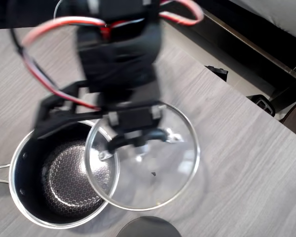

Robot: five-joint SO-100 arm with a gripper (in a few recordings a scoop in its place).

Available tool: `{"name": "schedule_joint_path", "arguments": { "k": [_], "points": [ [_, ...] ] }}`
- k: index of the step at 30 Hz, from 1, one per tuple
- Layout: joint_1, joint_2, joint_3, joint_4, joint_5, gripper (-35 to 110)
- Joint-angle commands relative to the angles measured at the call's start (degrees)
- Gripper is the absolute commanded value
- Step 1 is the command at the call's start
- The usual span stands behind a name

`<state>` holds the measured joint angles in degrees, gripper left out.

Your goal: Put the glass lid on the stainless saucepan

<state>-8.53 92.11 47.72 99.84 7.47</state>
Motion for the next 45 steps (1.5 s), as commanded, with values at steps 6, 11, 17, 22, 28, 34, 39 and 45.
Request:
{"name": "schedule_joint_path", "arguments": {
  "k": [6, 11, 17, 22, 28, 34, 39, 45],
  "points": [
    [11.25, 2.55, -3.52, -4.66, -5.01, 0],
    [15.91, -0.97, -3.52, -6.59, -5.98, 0],
    [18.81, -5.89, -3.52, -8.61, -6.5, 0],
    [19.16, -8.09, -3.52, -9.67, -6.5, 0],
    [19.6, -9.32, -3.52, -9.67, -6.59, 0],
    [20.48, -9.84, -3.52, -9.93, -6.86, 0],
    [20.92, -9.84, -3.52, -9.32, -7.29, 0],
    [21.45, -10.63, -2.99, -8.53, -7.47, 0]
  ]
}}
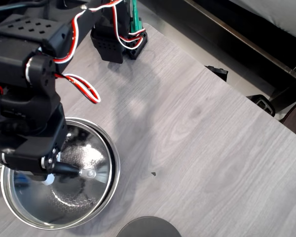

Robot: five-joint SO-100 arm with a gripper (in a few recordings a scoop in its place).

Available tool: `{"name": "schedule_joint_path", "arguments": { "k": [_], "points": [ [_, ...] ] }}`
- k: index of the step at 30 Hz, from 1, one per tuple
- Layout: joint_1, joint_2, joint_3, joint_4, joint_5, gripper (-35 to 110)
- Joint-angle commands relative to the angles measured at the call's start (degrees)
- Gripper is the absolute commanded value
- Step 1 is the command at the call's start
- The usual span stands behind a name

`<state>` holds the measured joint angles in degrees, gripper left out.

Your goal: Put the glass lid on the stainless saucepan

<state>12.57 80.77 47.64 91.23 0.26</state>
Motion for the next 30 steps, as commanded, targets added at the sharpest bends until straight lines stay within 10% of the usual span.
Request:
{"name": "schedule_joint_path", "arguments": {
  "k": [1, 30],
  "points": [
    [0.35, 0.44, -2.9, 0.35, -0.26, 0],
    [-0.35, -1.76, -2.9, 4.66, -1.14, 14]
  ]
}}
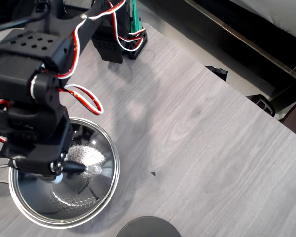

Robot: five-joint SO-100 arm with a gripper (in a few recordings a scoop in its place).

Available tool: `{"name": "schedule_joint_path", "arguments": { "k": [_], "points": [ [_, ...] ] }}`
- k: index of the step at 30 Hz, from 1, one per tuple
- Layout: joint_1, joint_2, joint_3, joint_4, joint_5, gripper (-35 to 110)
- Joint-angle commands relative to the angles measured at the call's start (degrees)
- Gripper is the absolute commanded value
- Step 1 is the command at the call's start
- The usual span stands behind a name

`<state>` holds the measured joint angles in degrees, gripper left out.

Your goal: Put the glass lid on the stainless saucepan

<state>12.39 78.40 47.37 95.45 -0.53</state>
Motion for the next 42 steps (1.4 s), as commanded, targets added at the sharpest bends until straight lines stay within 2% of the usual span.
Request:
{"name": "schedule_joint_path", "arguments": {
  "k": [1, 13, 20, 23, 26, 30, 38, 42],
  "points": [
    [-0.18, 0.62, -2.64, 0.53, -0.35, 14],
    [-0.62, 6.94, -2.64, 5.8, 0.09, 14],
    [-1.32, 20.74, 1.14, 6.68, 0.35, 14],
    [-4.39, 32.96, 10.72, 5.89, 1.67, 0],
    [-10.81, 49.13, 27.42, 3.16, 3.87, 0],
    [-18.72, 72.42, 55.02, -5.36, 6.68, 0],
    [-17.67, 93.96, 85.34, -10.9, 7.65, 0],
    [-17.93, 102.13, 90.09, -12.04, 7.73, 0]
  ]
}}
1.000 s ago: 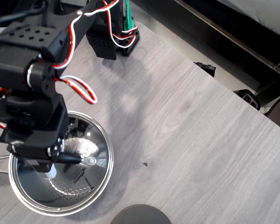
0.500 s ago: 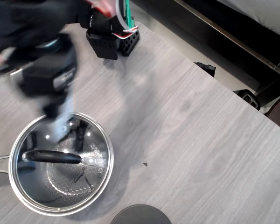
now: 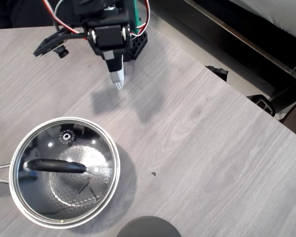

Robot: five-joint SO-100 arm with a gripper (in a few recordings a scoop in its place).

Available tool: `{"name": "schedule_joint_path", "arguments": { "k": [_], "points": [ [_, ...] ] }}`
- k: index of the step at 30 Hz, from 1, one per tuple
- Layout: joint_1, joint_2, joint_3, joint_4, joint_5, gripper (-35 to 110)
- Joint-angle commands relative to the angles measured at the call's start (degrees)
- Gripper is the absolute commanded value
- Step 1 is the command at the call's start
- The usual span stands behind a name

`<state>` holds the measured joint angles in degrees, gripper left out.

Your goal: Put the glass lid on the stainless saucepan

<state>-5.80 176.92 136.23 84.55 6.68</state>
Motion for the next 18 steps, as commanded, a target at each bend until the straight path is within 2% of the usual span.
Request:
{"name": "schedule_joint_path", "arguments": {
  "k": [1, 10, 18],
  "points": [
    [0.26, 4.31, 1.23, -1.14, 0.53, 0],
    [0.18, 10.9, 13.18, -7.29, -3.78, 0],
    [2.29, 14.24, 22.76, -6.94, -4.13, 0]
  ]
}}
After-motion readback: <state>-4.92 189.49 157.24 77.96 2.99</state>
